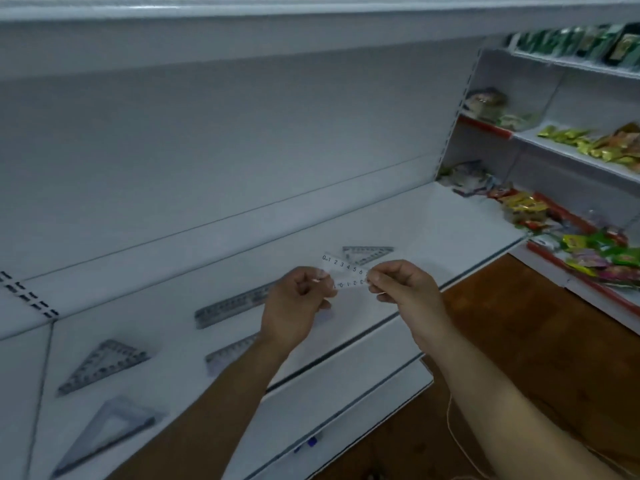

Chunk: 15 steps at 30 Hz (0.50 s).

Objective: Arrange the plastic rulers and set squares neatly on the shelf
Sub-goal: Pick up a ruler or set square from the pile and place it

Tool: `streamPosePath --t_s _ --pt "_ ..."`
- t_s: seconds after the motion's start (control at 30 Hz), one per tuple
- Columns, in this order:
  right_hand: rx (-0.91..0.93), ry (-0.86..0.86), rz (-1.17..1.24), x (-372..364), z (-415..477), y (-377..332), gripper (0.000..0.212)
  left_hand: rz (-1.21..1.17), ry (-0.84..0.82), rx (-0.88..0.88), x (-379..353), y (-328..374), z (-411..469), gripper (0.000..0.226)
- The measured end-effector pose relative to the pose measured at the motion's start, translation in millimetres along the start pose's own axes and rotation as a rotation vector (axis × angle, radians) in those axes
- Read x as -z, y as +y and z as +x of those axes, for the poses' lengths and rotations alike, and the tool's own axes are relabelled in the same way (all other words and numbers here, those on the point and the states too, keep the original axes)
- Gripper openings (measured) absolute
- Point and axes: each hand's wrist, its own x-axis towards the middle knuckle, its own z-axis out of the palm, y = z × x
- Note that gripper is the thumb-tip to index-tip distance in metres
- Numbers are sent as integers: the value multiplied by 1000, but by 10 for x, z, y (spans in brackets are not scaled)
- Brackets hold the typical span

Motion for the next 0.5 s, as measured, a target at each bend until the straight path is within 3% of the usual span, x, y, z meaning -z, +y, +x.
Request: streamPosePath --t_s 0.2,0.5 --pt "98 -220 -189 566 723 65 18 69 203 -15 -552 -11 333 4" --pt "545 -407 -637 892 1333 252 25 154 388 43 -928 -158 512 5"
